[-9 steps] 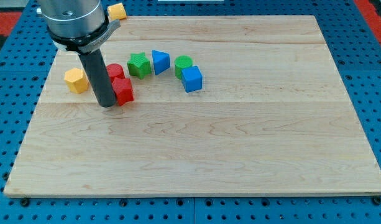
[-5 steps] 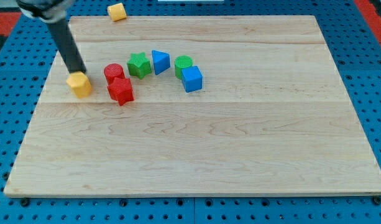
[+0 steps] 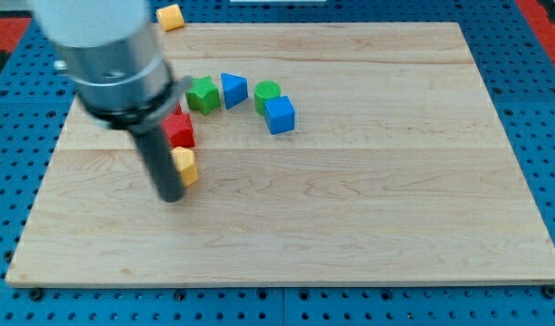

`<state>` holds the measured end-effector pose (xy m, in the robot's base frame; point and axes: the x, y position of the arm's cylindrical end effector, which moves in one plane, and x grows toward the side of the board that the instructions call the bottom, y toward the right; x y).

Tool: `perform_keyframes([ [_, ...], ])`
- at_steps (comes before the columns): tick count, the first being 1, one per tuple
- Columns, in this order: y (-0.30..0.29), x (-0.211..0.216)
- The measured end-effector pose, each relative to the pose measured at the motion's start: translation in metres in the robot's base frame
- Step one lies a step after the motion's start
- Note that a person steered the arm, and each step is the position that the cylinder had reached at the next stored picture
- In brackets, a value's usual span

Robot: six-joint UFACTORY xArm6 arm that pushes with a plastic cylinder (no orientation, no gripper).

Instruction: Move the yellow hexagon to the bottom right of the red star

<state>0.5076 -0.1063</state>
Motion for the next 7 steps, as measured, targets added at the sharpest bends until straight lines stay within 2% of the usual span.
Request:
perform_keyframes([
  [1,0.02,-0.042],
  [2,0.064,-0.027],
  [3,0.002,0.002],
  [4,-0.016,-0.025],
  [5,-0.039,0.004],
  [6,-0.187,-0.021],
  [7,-0.199,-0.026],
])
